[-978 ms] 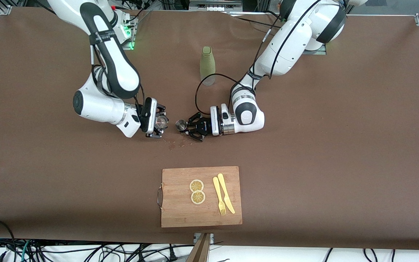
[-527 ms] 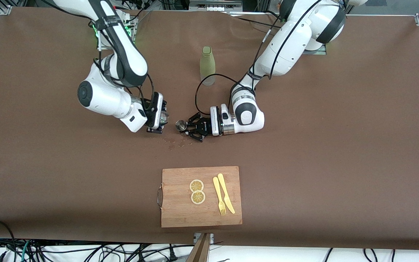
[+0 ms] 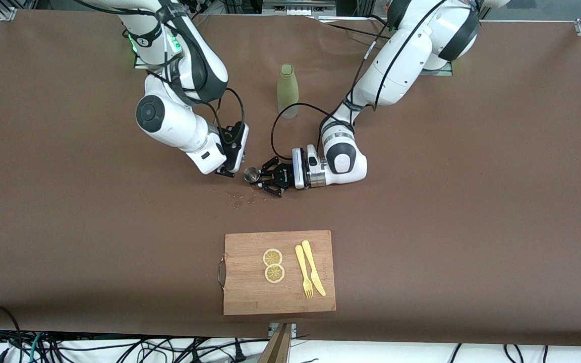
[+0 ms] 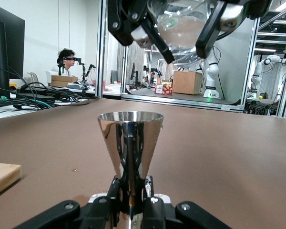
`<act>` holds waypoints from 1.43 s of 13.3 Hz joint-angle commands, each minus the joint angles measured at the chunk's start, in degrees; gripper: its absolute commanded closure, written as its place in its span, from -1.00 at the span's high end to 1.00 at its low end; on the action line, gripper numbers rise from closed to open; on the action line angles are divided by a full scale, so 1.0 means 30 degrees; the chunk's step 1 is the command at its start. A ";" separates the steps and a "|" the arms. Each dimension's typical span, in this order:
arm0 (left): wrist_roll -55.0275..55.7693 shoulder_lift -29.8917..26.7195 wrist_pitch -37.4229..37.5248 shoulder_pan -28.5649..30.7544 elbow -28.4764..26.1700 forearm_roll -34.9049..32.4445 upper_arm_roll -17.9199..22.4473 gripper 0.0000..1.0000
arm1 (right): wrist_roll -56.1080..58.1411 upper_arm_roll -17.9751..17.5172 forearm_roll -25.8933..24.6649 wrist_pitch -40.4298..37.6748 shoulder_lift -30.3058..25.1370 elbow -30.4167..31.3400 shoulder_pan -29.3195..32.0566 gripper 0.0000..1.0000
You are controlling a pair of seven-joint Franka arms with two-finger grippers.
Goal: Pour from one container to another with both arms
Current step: 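Tilt the jigger with the left gripper over the glass in the right gripper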
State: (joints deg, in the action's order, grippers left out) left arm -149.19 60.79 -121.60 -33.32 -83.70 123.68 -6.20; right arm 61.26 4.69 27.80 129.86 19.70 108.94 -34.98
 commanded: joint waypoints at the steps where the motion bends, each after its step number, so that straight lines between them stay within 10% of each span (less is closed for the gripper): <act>1: -0.1276 0.0361 -0.0571 -0.0201 0.0624 0.1018 -0.0043 -1.00 | -0.1607 -0.0129 -0.0742 -0.0510 -0.0267 -0.0392 -0.0028 -0.38; 19: -0.1276 0.0390 -0.0571 -0.0172 0.0624 0.1019 -0.0073 -1.00 | -0.3310 -0.0540 -0.2120 -0.1305 -0.0237 -0.1127 0.0001 -0.37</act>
State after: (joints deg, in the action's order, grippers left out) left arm -149.39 61.14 -121.61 -33.32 -83.59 123.68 -6.17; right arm 52.55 3.23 22.60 127.05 19.70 105.87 -35.06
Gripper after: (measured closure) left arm 0.789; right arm 0.683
